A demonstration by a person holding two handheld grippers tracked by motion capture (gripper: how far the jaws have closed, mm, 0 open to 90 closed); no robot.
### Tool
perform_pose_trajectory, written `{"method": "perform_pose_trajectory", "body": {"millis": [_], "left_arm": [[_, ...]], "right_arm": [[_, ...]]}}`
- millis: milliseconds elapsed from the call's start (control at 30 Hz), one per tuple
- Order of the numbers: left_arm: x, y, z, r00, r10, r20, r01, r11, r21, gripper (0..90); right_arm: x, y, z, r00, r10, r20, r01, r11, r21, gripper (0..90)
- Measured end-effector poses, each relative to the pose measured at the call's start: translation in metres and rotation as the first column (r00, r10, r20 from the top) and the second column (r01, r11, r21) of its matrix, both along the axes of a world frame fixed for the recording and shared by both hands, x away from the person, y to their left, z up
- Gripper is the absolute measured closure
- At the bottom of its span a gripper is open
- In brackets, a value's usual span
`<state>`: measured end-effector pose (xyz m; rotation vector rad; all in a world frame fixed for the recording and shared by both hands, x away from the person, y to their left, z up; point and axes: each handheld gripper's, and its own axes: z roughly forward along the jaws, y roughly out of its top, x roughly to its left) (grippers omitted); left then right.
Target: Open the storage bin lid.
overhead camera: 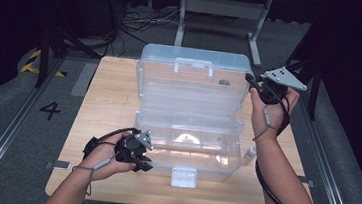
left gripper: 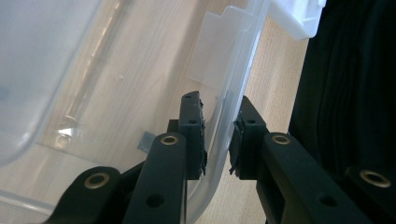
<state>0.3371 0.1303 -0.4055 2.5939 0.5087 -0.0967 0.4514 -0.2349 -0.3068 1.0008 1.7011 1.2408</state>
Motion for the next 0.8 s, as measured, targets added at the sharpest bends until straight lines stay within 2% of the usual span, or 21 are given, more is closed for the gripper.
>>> {"method": "perform_pose_trajectory", "body": {"millis": [300,800], "left_arm": [[0.001,0.000,-0.001,1.0000,-0.002,0.000,0.002,1.0000,-0.002,77.2],[0.002,0.000,-0.002,1.0000,-0.007,-0.006,0.007,0.9999,-0.008,77.2]], "right_arm": [[0.007,0.003,-0.004,0.9996,-0.026,0.015,0.026,1.000,0.008,81.0],[0.025,0.005,-0.008,0.9991,-0.041,0.004,0.041,0.999,0.020,82.4]]}}
